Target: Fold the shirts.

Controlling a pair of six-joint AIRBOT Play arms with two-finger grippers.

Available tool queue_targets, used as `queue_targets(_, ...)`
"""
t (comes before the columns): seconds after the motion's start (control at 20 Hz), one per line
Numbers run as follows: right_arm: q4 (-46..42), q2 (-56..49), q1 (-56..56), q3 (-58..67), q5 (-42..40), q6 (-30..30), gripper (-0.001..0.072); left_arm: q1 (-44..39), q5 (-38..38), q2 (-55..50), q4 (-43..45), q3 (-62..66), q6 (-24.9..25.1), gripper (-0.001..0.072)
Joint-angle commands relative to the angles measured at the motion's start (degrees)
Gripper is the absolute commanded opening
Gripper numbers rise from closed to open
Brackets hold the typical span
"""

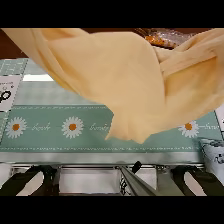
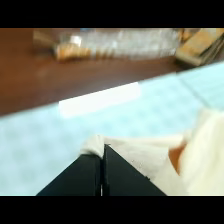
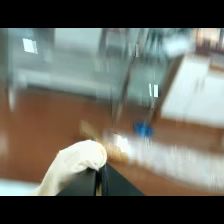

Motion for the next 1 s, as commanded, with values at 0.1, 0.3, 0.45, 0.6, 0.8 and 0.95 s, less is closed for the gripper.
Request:
queue_targets(0.1, -3.6, -12.3, 0.0, 0.3, 12.8, 0.4, 0.0013, 0.2, -8.0, 0.1, 7.0, -16.3, -0.4, 0.0017)
queue_targets(0.3, 2.3, -23.4, 0.0, 0.3, 16.4, -0.4, 0.0014, -0.1, -6.2, 0.3, 6.9, -32.7, 1.3, 0.0018)
queue_targets(0.45, 7.2, -31.0, 0.4, 0.3, 16.6, -0.7, 0.0014, -1.5, -1.0, 0.3, 6.7, -43.9, 1.7, 0.0018)
queue_targets(0.6, 8.0, -37.6, 1.6, 0.3, 13.8, -1.0, 0.0014, -3.0, 5.6, 0.2, 6.7, -52.5, 1.9, 0.0018)
queue_targets(0.8, 9.8, -44.1, 3.7, 0.3, 6.8, -1.0, 0.0015, -3.2, 8.5, 0.2, 6.7, -57.8, 2.4, 0.0018)
queue_targets(0.95, 9.9, -46.9, 5.5, 0.3, -0.8, -1.0, 0.0015, -3.2, 8.5, 0.2, 6.7, -58.9, 2.4, 0.0018)
